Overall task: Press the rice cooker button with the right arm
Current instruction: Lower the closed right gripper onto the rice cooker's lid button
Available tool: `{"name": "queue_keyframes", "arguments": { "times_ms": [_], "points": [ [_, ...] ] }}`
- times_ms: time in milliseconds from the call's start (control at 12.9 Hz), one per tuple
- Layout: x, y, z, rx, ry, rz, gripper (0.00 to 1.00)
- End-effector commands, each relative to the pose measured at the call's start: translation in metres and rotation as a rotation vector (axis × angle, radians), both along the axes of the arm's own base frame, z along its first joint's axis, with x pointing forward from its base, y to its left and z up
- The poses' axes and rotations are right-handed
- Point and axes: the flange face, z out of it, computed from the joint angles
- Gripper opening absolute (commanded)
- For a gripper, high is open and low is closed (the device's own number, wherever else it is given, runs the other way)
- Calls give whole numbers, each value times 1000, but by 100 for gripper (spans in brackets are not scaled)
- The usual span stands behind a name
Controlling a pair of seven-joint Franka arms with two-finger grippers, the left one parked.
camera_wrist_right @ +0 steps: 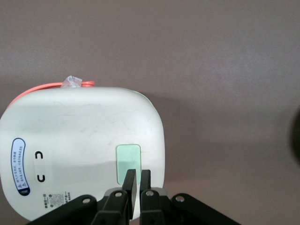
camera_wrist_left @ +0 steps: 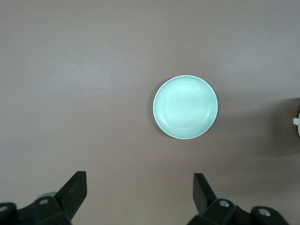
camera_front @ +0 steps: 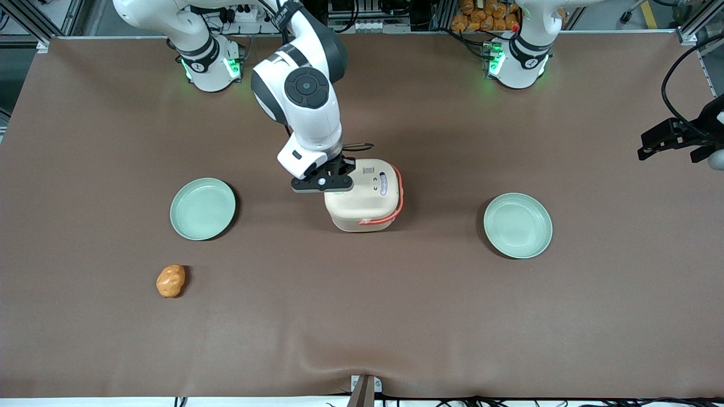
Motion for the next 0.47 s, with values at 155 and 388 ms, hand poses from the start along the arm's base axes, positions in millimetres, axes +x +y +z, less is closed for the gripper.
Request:
{"name": "queue_keyframes", "arguments": {
  "times_ms": [155,388],
  "points": [
    [1,7,-10,-7,-22,-20,10],
    [1,9,-16,-9,-20,-20,10]
  ]
}}
